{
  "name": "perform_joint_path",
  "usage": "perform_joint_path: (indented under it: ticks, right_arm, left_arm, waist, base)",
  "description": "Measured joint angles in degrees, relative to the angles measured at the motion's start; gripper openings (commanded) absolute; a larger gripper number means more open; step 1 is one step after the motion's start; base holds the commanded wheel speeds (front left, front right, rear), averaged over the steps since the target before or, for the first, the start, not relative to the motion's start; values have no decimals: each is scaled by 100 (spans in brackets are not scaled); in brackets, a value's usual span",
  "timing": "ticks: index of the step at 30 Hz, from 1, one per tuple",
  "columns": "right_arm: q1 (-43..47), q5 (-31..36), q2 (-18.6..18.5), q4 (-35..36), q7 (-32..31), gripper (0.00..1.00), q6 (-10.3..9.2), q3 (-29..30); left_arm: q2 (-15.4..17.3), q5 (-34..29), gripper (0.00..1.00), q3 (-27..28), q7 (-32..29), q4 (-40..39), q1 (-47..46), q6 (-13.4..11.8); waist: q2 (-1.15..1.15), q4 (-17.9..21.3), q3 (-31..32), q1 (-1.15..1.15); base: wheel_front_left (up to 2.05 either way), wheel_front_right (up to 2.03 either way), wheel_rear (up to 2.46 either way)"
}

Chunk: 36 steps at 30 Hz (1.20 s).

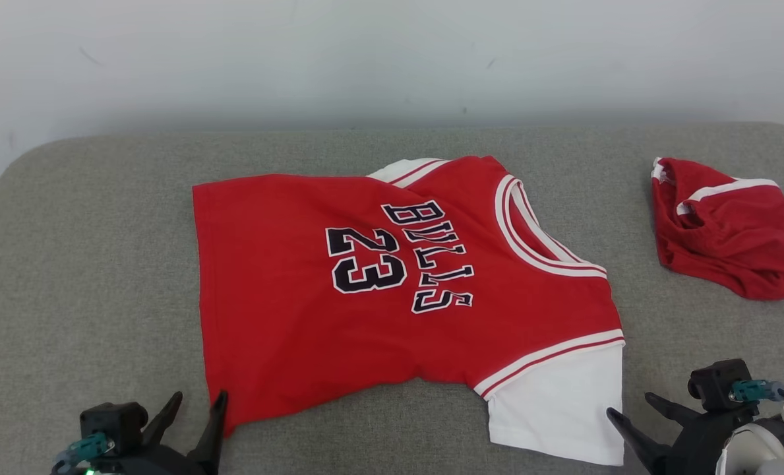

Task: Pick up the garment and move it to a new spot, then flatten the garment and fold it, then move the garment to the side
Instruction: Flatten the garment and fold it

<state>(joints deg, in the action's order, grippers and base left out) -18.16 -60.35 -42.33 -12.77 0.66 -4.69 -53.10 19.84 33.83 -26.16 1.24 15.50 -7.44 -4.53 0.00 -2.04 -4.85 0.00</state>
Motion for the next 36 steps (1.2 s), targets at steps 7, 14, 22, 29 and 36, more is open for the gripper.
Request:
perform_joint_path:
  ticks: [7,14,22,29,36]
  right_arm:
    - [4,22,21,77,-268,100,-144,-52]
    - [20,4,165,143,-528,100,-197,-98]
    - [19,70,281,55,-769,100,-244,-119]
    - [-7,156,300,-5,-913,0,-270,-102]
    - [1,151,341,-2,-875,0,-261,86]
  left_arm:
    - [10,-70,100,-116,-304,77,2,-52]
    - [-83,-84,100,-241,-560,144,-48,-100]
    - [-212,-56,100,-259,-759,374,-140,-100]
    - [-263,-54,0,-291,-877,536,-260,-101]
    - [-203,-107,0,-294,-869,446,-284,-110]
  waist:
    - [0,94,-165,0]
    - [0,107,-268,0]
    - [0,48,-326,0]
    - [0,34,-346,0]
    - [0,21,-316,0]
  base:
    - [0,0,0]
    - [0,0,0]
    - [0,0,0]
    - [0,0,0]
    - [0,0,0]
